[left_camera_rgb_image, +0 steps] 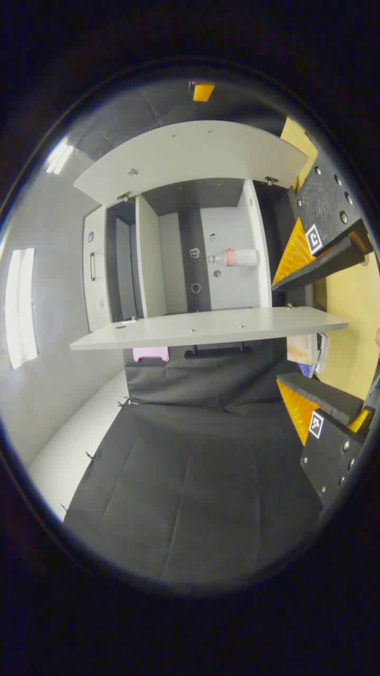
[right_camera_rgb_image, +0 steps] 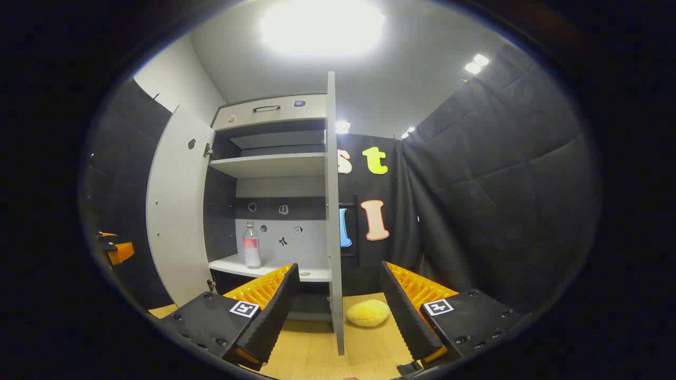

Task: Grasp the bottle in the cabinet with the left hand and place it on the coaster, then close the right door with the right hand and the left door with the left hand.

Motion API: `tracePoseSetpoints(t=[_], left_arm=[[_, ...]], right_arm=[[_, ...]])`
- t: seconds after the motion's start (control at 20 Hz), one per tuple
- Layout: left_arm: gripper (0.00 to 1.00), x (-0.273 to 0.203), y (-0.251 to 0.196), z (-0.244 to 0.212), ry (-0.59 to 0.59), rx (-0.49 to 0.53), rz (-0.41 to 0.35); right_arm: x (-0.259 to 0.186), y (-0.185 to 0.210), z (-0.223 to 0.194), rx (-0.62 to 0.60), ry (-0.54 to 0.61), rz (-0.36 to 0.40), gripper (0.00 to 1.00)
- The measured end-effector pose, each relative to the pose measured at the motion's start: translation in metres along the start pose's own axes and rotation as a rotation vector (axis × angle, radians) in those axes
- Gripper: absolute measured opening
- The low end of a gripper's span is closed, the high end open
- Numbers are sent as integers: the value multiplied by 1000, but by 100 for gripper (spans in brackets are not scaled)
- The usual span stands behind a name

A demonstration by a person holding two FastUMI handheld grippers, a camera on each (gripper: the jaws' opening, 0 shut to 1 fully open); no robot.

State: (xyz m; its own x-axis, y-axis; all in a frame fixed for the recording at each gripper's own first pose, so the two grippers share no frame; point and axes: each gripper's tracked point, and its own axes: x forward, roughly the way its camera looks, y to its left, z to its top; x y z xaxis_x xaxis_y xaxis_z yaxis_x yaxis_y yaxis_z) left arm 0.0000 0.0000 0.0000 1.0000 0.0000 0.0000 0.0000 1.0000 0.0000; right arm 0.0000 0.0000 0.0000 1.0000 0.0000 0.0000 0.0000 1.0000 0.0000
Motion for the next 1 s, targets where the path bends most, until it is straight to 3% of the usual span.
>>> tracePoseSetpoints(t=[0.05,0.1,0.3,0.35,0.4,0.55,0.6,0.65,1.0], left_arm=[[98,-1,0,1,-2,1,2],[91,-1,1,1,-2,0,4],[91,-3,8,0,1,-5,19],[98,-3,11,1,-1,-4,21],[91,-5,12,2,-4,-2,23],[91,-3,8,0,-6,14,25],[98,-3,6,-2,-3,18,24],[91,-2,4,-3,-1,19,21],[91,-4,-13,5,-25,-2,10]], right_arm=[[-1,1,1,-2,-3,4,97],[0,1,2,-3,-7,6,97],[-1,3,4,-9,-13,19,97],[0,3,4,-10,-8,19,97],[-1,1,2,-9,-5,19,97],[-1,0,1,-3,-5,17,97],[-1,-1,0,-3,-4,14,97],[-1,-2,0,-4,-2,12,97],[-5,-15,-7,-11,16,15,97]])
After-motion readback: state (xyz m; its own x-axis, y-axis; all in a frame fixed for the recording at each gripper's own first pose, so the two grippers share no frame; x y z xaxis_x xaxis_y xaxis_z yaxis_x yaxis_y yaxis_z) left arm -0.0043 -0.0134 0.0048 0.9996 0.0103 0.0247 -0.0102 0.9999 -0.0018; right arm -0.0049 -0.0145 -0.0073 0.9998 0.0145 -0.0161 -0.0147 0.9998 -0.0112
